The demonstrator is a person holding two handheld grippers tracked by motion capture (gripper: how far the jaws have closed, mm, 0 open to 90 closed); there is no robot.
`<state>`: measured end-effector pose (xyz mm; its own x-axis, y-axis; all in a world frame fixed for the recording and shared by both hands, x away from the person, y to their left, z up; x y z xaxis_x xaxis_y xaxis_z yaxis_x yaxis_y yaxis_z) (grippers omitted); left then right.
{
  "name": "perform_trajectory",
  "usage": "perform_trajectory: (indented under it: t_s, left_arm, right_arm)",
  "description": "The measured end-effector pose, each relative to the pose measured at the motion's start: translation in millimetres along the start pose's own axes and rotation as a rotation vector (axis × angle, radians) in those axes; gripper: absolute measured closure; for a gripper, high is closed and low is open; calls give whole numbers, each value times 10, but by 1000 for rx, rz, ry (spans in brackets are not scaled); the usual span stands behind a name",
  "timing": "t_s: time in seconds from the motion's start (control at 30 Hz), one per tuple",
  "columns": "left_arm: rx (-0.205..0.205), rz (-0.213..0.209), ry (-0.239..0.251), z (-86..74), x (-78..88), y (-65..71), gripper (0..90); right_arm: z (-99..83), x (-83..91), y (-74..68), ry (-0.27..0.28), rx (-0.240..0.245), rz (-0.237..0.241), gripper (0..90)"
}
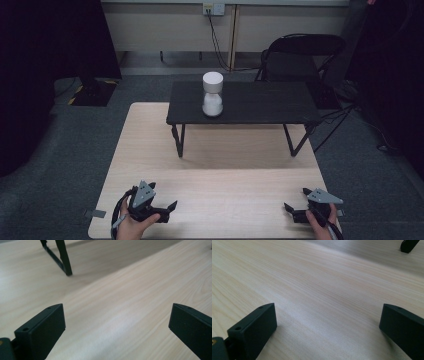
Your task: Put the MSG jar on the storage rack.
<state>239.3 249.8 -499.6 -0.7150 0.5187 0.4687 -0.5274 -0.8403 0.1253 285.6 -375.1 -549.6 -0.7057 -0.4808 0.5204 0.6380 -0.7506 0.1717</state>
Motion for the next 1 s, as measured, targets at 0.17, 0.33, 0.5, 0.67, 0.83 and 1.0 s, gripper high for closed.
perform_trajectory:
  t_s: [0.17,0.33,0.5,0.67,0.83,1.0]
  left_arm:
    - [-4,4,-21,-69,-13,-12,3]
    - [7,-1,-5,-128,5,-53,2]
    - [35,-4,2,-192,19,-85,2]
    - [42,-7,-10,-210,-6,-91,1]
    - [41,-13,-11,-221,-16,-85,1]
    - [43,-16,-17,-238,-30,-84,1]
  right_arm:
    - [0,1,1,0,4,4,6]
    - [-1,2,-1,1,6,3,6]
    - [-1,1,3,1,6,6,6]
    - [0,0,5,0,4,8,6]
    - [0,0,5,0,4,8,6]
    - [0,0,5,0,5,8,6]
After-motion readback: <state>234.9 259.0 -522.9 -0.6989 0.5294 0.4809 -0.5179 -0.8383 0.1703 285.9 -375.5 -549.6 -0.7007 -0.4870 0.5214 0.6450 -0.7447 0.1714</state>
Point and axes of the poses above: each handheld gripper's, and its own axes: x roughly backward along the jaws, z roughly out of its top, y roughly to its right, the point moved 7 cm from there along -x, roughly forward along the jaws, and after that the axes turned 8 degrees about x, right-handed, at the moved point
